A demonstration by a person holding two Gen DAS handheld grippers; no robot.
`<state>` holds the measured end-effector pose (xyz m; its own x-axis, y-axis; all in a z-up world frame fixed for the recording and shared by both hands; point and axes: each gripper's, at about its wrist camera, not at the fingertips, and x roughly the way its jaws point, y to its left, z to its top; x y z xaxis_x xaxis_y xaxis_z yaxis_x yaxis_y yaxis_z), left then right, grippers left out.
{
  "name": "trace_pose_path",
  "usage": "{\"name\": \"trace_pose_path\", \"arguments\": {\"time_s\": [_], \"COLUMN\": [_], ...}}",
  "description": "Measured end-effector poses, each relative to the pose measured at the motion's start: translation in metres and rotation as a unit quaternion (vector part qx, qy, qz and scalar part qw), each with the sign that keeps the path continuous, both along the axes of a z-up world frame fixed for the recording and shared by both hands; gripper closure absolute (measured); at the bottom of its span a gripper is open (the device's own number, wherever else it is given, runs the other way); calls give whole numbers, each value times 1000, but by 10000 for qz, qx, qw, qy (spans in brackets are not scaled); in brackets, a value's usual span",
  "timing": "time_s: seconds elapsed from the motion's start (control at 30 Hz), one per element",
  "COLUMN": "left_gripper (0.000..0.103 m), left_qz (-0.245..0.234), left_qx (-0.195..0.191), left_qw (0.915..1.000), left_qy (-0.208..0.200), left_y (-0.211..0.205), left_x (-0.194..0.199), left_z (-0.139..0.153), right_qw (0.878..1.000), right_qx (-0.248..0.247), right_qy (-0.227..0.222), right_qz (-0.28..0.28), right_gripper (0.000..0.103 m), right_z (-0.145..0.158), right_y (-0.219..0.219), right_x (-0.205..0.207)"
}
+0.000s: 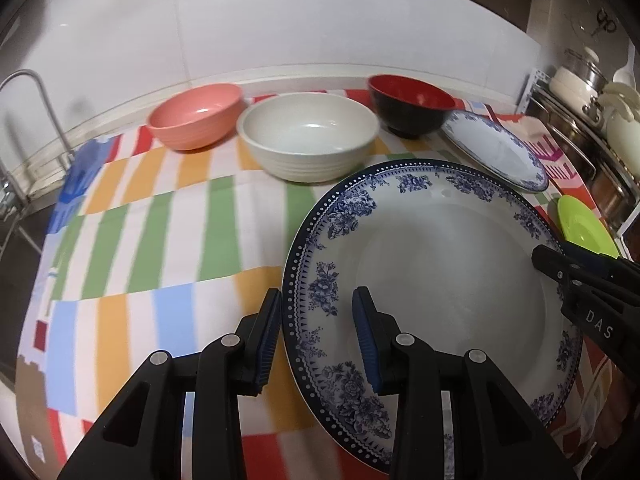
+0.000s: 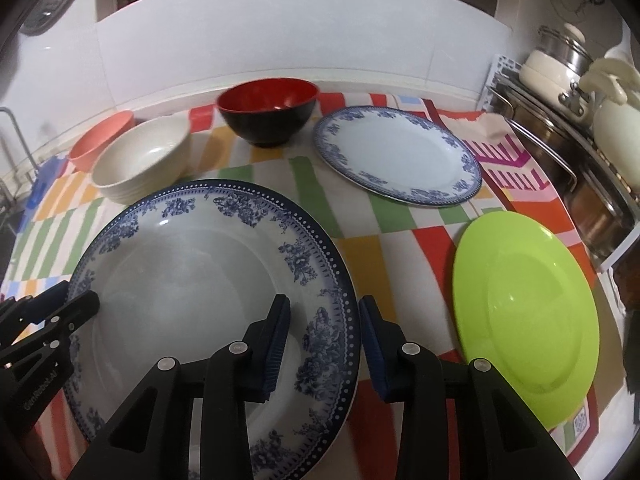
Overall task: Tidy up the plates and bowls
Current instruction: 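Close both grippers on the large plate's rim and lift it, then carry the large blue-and-white plate with both grippers toward the sink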
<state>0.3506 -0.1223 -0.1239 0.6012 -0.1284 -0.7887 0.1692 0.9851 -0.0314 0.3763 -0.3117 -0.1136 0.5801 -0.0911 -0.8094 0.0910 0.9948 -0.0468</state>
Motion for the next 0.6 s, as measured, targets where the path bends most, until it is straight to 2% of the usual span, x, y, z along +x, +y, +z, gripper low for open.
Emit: {"name": "trace_pose_path", "arguments": {"time_s": [0.23,0.6], "left_gripper": [67,67], "left_qz": [344,989], "left_qx": [59,141], "left_qw": [9992,9948], "left_qy": [-179,-176], "left_y": [44,116], "left_x": [-21,-41], "left_z": [14,14], "right_qw": [9995,9958], "right_qx": [72,139], "right_qy": [-58,-75], "right_qz": [294,907], "right_gripper": [67,66], "right_z": [13,17], "right_y": [39,114], "right_x": [-11,-15]}}
